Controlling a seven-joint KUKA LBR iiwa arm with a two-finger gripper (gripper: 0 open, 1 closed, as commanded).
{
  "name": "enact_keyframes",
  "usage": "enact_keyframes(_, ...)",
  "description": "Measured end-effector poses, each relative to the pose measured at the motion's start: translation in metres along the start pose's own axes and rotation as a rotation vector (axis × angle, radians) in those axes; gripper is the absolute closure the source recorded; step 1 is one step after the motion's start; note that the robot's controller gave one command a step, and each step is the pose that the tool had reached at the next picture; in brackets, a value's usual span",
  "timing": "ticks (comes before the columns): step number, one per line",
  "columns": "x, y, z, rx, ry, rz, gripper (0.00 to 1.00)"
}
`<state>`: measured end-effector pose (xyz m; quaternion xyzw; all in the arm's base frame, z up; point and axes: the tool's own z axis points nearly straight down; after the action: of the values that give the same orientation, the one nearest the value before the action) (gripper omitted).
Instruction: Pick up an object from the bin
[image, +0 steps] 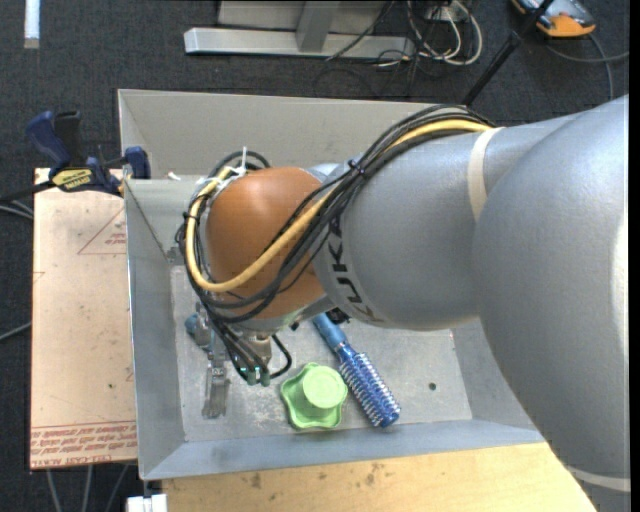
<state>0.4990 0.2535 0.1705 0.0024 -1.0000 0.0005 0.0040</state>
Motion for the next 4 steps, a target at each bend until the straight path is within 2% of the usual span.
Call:
enact_keyframes(1, -0.081, -0.021, 0.105, -0.002, -0.009, 0.054, 0.0)
enact_keyframes(2, -0.079, -0.043, 0.1, -0.002, -0.008, 0.098, 0.0)
enact_keyframes(3, -0.067, -0.018, 0.101, -0.003, -0.006, 0.255, 0.0)
enact_keyframes(4, -0.068, -0.017, 0.101, -0.005, -0.006, 0.255, 0.0)
